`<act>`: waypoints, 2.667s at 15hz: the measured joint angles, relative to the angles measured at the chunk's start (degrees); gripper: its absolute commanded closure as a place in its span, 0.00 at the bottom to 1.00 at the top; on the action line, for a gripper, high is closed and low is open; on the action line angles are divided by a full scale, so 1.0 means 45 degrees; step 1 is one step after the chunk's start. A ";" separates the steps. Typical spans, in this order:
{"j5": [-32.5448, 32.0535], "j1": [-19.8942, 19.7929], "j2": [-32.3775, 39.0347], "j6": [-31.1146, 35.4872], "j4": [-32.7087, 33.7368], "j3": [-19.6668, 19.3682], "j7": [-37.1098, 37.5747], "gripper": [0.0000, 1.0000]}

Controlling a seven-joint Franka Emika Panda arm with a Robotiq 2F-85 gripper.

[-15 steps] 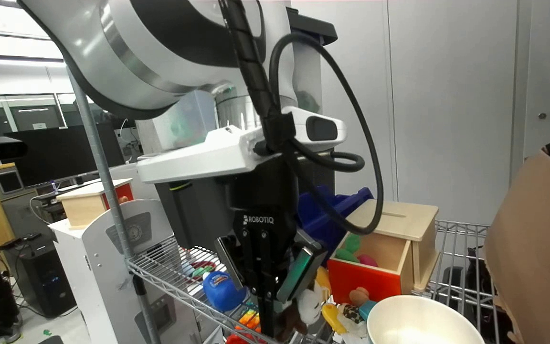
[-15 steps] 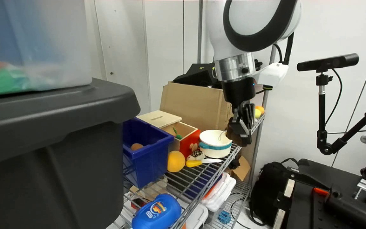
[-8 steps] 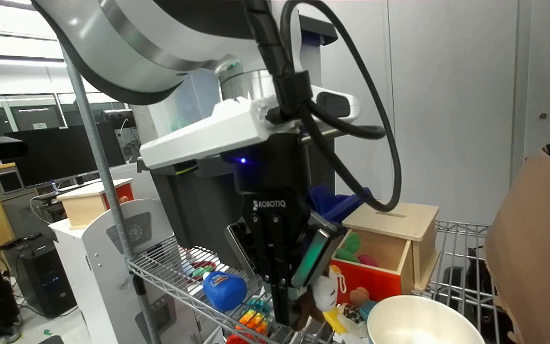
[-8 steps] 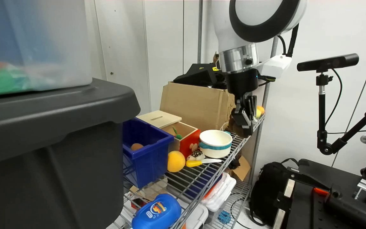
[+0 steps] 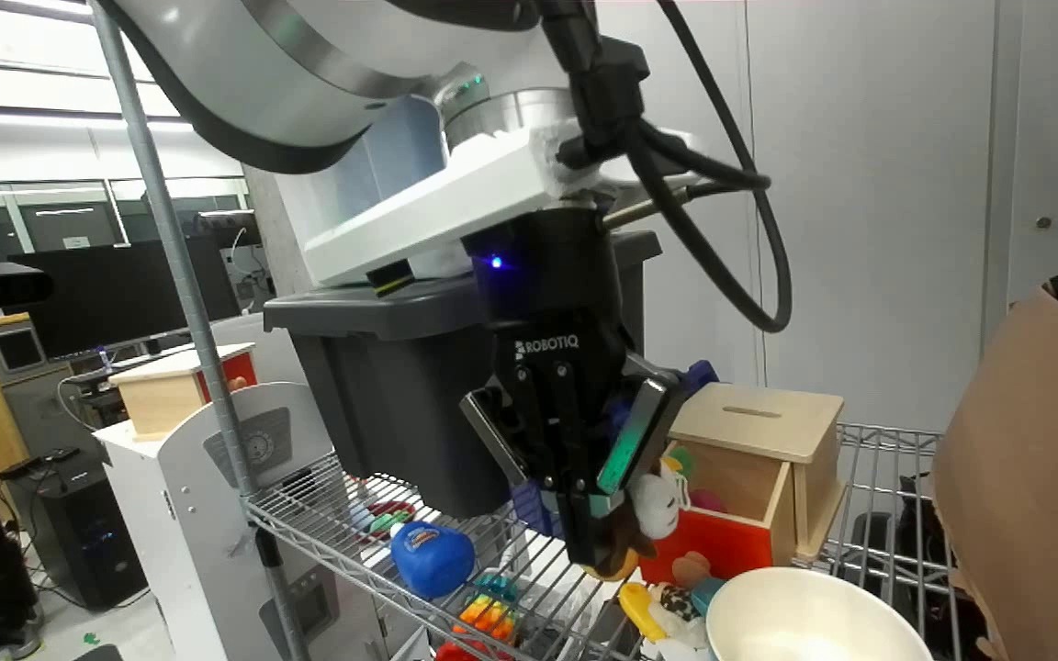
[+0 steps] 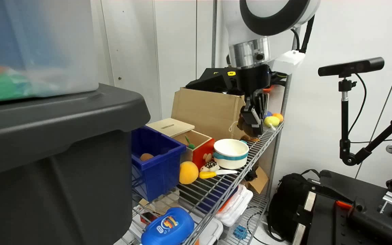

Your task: Pick up the animal plush toy and put it in the bowl

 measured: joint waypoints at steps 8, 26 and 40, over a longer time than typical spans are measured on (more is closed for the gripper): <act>-0.0542 -0.0280 0.0014 0.0032 0.0384 -0.0080 -0.0282 0.99; -0.0802 -0.0874 0.0003 0.0039 0.0742 -0.0281 -0.0989 0.99; -0.0728 -0.0904 0.0022 0.0430 0.1198 -0.0307 -0.2045 0.99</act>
